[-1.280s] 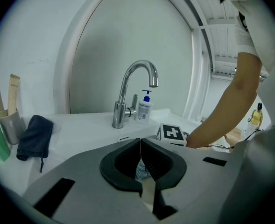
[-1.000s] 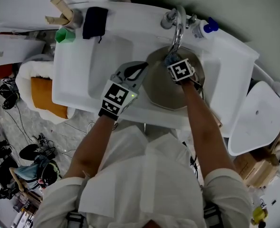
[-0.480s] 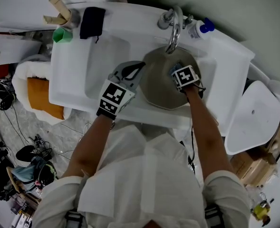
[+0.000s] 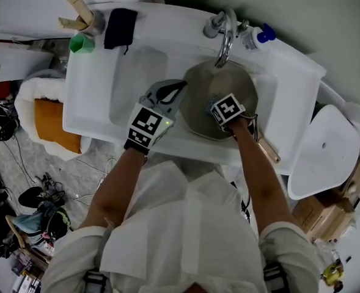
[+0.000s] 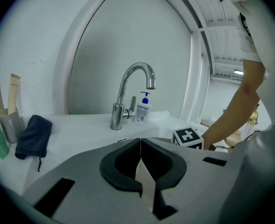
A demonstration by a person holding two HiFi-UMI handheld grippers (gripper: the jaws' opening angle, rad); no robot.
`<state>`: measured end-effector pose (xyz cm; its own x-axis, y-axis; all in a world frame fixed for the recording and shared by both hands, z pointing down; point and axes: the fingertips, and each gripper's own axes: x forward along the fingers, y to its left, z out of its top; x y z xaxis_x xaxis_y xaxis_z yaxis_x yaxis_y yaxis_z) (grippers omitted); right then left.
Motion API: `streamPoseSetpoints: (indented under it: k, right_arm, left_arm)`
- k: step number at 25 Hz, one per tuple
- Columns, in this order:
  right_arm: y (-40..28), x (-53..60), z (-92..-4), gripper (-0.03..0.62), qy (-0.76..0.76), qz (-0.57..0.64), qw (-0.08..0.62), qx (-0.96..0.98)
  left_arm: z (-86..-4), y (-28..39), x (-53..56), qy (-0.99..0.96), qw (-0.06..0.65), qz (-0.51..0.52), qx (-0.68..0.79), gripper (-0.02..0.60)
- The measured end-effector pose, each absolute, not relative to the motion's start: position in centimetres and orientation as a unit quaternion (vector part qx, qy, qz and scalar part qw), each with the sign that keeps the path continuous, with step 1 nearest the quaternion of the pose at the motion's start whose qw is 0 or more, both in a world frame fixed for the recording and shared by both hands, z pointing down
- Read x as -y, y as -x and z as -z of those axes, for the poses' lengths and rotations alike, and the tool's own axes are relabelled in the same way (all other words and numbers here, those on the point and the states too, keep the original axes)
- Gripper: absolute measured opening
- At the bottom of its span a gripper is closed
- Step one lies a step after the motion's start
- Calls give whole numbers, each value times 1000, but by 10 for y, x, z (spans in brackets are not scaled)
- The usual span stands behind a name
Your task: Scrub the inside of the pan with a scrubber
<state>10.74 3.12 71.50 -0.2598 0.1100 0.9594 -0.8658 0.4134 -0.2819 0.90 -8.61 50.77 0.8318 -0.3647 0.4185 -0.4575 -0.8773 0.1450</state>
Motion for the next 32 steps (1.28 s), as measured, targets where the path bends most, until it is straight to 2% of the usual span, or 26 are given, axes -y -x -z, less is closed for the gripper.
streamPoseSetpoints:
  k: [9,19,32]
  right_arm:
    - [-64,-17,-718,14,-283,-440,500,691]
    - [-45,21,-718,14,-310,-421,461,717]
    - [-118,62,-719,14,-396,-406,474,673]
  left_arm:
    - [-508,-4,84,-948,120,-196,219,17]
    - [-507,-6,84,-949,116,-199,216,17]
    - [-508,0,87,-947,114,-202,220,17]
